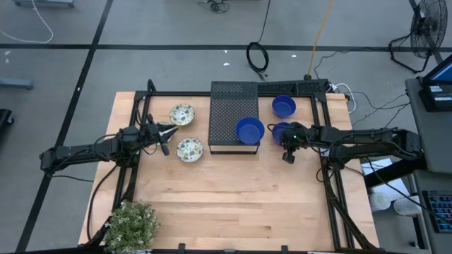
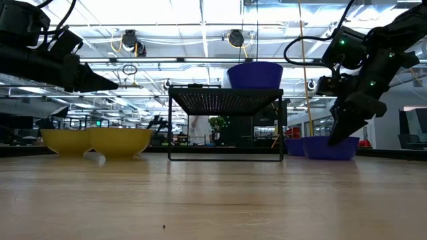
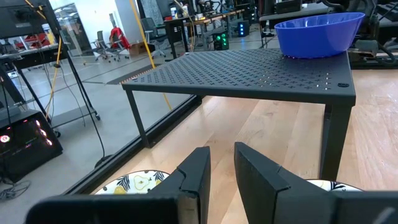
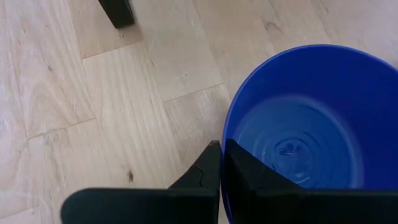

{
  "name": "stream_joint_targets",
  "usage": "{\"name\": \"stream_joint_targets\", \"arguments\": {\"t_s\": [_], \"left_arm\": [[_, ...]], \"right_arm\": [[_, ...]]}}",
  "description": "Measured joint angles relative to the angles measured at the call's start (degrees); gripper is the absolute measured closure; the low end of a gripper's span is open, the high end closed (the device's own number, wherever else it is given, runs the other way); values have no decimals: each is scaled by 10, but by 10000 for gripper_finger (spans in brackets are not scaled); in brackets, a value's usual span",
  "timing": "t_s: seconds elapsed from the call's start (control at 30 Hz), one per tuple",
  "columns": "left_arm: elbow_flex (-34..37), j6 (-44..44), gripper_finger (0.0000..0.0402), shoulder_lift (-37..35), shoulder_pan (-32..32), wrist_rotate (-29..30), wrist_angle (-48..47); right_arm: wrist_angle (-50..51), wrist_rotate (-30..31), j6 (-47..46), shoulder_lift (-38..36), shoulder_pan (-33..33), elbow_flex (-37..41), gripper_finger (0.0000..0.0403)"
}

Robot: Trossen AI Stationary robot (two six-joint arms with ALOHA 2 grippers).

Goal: Pick & Place Mini bowls
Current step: Stack the bottom blue bowl on the blue bowl on the shelf

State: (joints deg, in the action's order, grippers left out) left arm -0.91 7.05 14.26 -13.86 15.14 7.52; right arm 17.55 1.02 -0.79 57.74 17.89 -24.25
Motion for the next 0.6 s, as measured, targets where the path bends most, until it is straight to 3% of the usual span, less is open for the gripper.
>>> {"name": "stream_joint_targets", "arguments": {"t_s": [0.2, 0.6], "left_arm": [[0, 0, 325, 0, 0, 0, 0], [0, 0, 325, 0, 0, 0, 0]], "right_arm": [[-3, -37, 1, 0, 0, 4, 401], [-41, -42, 6, 0, 0, 26, 400]]}}
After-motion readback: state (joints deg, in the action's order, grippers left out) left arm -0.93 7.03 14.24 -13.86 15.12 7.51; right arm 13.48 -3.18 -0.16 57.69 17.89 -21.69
